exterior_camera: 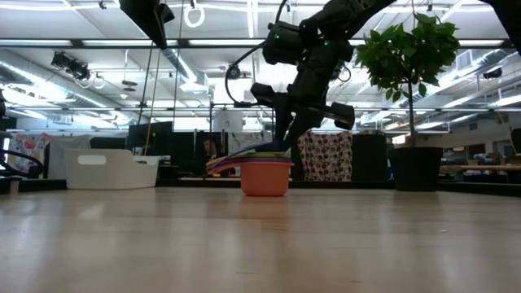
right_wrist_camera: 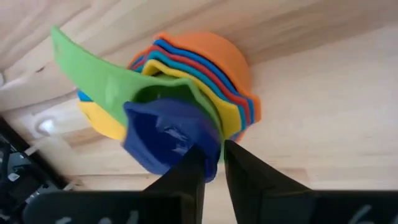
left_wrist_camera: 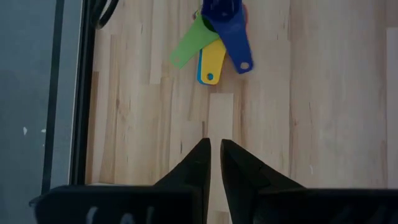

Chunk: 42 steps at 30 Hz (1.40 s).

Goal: Nest measuring cups in basket
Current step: Stack the dark blue measuring cup on top of the green measuring cup, then adjust the measuring cups

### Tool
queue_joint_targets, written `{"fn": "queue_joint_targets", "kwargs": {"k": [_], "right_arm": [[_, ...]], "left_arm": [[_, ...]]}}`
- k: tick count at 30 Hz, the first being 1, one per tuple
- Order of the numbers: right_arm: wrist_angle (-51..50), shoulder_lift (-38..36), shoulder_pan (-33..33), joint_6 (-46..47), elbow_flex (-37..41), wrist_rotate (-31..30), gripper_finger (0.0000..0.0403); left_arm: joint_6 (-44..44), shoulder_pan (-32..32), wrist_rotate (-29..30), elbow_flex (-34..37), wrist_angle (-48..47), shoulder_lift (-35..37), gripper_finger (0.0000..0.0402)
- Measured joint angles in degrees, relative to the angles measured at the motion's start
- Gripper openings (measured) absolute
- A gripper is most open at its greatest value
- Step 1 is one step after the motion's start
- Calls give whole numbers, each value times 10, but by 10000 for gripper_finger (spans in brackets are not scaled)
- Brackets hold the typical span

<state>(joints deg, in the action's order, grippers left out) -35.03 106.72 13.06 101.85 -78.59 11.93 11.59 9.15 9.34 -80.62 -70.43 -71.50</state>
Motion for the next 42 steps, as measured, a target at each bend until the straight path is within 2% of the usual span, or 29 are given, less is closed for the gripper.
{"fn": "queue_joint_targets", "kwargs": {"k": [8, 11, 15, 23, 30, 33, 36, 42], "right_arm": [[11, 0, 1, -30, 0, 3, 66], [9, 0, 1, -34, 0, 25, 66], [-27, 0, 2, -69, 0, 63, 62], [-89, 0, 3, -139, 0, 62, 47], [-168, 0, 7, -242, 0, -9, 36], [-181, 0, 7, -317, 0, -33, 9], [-179, -2, 7, -399, 0, -62, 9], [-179, -57, -1, -534, 0, -113, 5]], "left_arm": [[0, 0, 0, 0, 0, 0, 43], [0, 0, 0, 0, 0, 0, 43], [0, 0, 0, 0, 0, 0, 43], [1, 0, 0, 0, -4, 0, 43], [15, 0, 0, 0, -4, 0, 42], [15, 1, 15, 0, 12, 0, 28], [12, 4, 42, -1, 33, -8, 8], [-64, 57, 28, 0, 12, -65, 6]]}}
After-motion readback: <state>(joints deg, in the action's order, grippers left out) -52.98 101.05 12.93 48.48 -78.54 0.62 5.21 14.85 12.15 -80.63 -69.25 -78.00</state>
